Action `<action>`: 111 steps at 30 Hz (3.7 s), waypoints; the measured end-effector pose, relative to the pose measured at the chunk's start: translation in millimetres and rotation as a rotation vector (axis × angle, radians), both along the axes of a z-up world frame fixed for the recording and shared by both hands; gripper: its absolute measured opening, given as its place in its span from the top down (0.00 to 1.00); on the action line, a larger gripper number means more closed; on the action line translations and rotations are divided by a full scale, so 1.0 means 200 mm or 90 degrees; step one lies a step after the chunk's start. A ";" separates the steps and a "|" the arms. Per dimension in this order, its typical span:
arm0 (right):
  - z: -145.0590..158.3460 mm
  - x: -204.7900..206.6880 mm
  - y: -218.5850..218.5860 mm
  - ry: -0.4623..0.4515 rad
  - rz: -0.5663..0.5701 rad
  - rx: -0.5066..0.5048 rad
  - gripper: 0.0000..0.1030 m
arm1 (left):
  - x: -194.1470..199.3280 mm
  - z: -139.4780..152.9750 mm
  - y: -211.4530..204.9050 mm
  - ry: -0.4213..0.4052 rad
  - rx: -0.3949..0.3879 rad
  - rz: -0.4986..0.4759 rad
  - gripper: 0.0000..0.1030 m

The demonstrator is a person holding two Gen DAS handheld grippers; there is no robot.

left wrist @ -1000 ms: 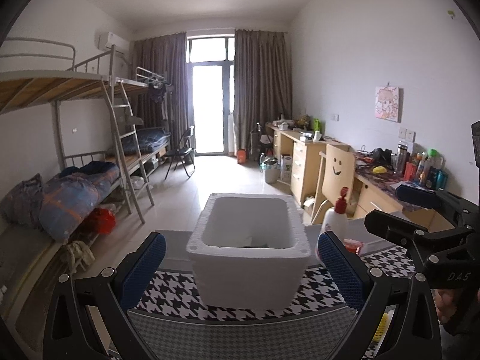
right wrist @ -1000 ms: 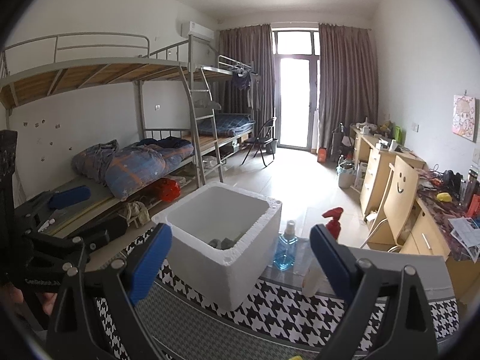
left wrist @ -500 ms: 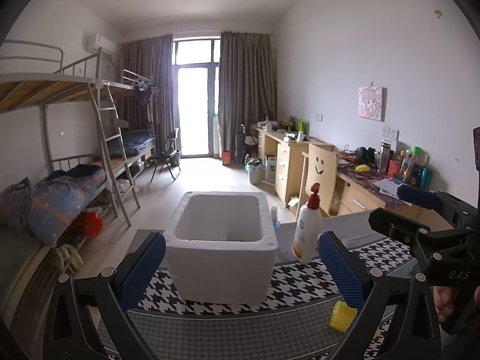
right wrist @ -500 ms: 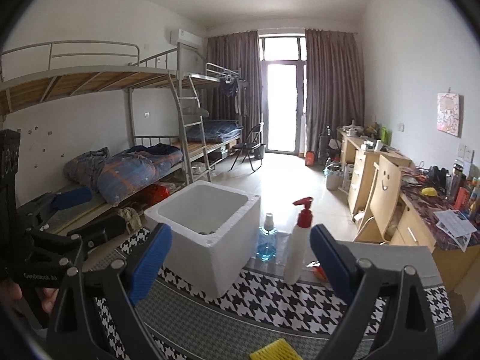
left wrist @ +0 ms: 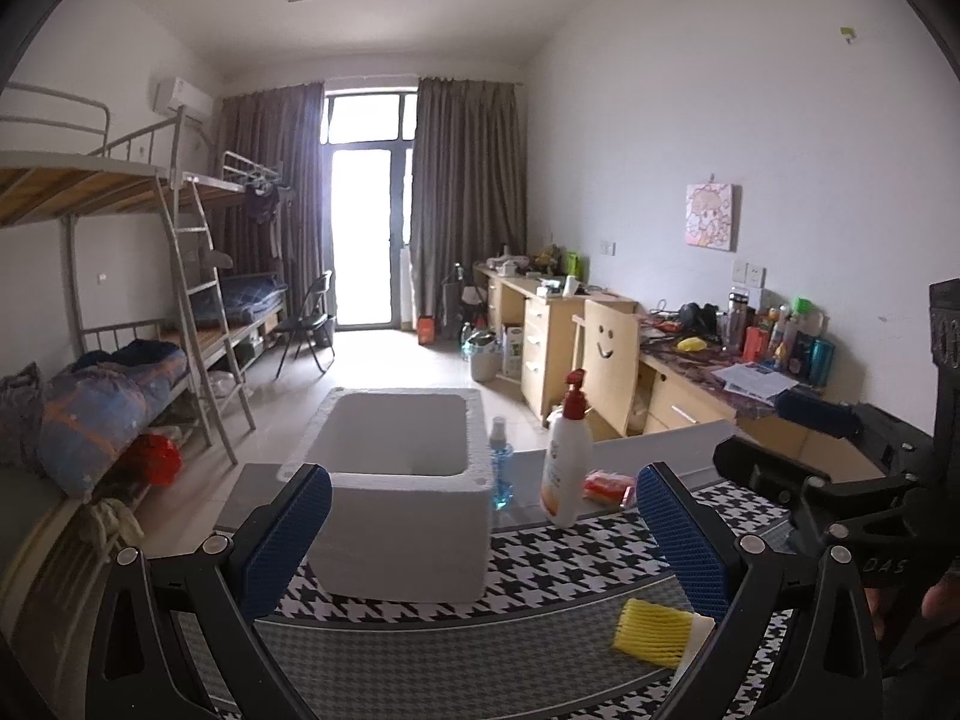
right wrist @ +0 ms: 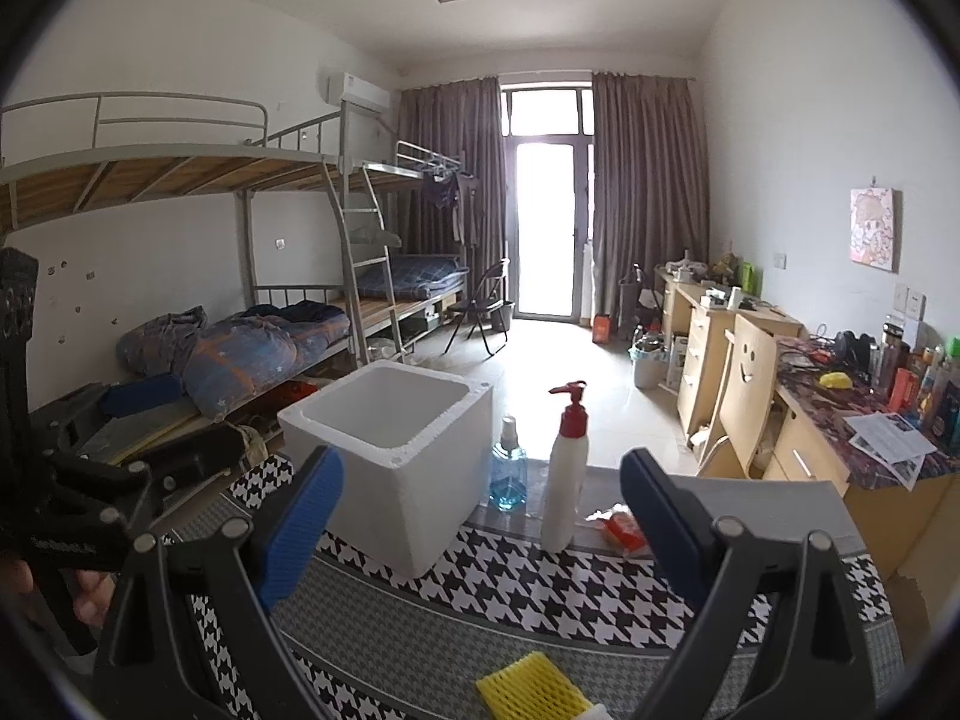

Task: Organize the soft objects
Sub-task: 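Withdraw both open tools from the foam box back over the yellow brush, then move the right tool down toward the yellow brush's white handle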

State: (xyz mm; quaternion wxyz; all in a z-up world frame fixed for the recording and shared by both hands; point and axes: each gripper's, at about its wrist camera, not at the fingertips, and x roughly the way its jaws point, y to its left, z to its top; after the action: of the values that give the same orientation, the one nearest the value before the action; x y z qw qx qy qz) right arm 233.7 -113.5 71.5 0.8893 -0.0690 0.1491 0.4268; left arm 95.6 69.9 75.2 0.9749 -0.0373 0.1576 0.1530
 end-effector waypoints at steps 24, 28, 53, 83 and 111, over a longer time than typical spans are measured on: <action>-0.16 0.00 -0.19 0.042 -0.075 -0.007 0.07 | 0.04 -0.17 -0.09 0.013 -0.020 -0.045 0.01; -0.18 0.00 -0.22 0.050 -0.083 0.001 0.07 | 0.05 -0.20 -0.12 0.018 -0.021 -0.061 0.01; -0.37 0.00 -0.32 0.093 -0.140 -0.015 0.07 | 0.09 -0.36 -0.18 0.055 -0.037 -0.141 0.01; -0.53 0.01 -0.47 0.124 -0.200 -0.038 0.07 | 0.21 -0.58 -0.41 0.142 -0.032 -0.214 0.01; -0.74 0.09 -0.57 0.190 -0.235 -0.083 0.07 | 0.40 -0.87 -0.56 0.285 -0.048 -0.279 0.17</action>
State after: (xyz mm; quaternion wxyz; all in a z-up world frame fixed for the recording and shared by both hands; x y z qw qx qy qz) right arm 251.0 -228.0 -77.3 0.9139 -0.0339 0.3162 0.2522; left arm 175.1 -41.2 -99.1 0.9237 -0.0038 0.3781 -0.0625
